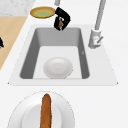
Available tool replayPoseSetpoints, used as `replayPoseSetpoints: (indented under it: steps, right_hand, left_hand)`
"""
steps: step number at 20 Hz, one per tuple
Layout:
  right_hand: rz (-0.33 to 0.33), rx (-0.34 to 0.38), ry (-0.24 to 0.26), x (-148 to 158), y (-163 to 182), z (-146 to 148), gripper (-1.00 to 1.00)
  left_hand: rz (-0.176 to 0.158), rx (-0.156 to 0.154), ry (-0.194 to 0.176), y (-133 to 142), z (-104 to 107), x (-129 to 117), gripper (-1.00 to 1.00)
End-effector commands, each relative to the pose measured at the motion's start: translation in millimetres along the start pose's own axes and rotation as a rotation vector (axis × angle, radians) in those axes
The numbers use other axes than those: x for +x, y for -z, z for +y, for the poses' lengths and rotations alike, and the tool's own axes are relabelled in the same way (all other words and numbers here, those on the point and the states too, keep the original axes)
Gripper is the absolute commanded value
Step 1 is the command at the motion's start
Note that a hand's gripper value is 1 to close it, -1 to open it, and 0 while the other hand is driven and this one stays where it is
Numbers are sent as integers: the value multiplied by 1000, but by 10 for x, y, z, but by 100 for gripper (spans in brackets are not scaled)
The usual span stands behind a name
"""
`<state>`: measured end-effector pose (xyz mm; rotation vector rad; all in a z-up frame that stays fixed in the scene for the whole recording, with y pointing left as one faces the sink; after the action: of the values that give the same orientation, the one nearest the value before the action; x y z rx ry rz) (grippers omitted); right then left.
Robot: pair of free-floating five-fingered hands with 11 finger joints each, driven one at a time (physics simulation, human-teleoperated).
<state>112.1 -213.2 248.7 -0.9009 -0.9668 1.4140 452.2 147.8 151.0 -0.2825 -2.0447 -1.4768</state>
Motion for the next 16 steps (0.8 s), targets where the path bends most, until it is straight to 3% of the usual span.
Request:
replayPoseSetpoints:
  steps: [1, 9, 16]
  right_hand:
    - [0, 0, 0, 0, 0, 0, 0]
    - [0, 0, 0, 0, 0, 0, 0]
    - [0, 0, 0, 0, 0, 0, 0]
  left_hand:
    - [2, -5, -15, -256, 218, 129, 100]
    - [12, -34, 11, -772, 466, 419, 100]
    - [18, -41, 13, -1220, 665, 657, 100]
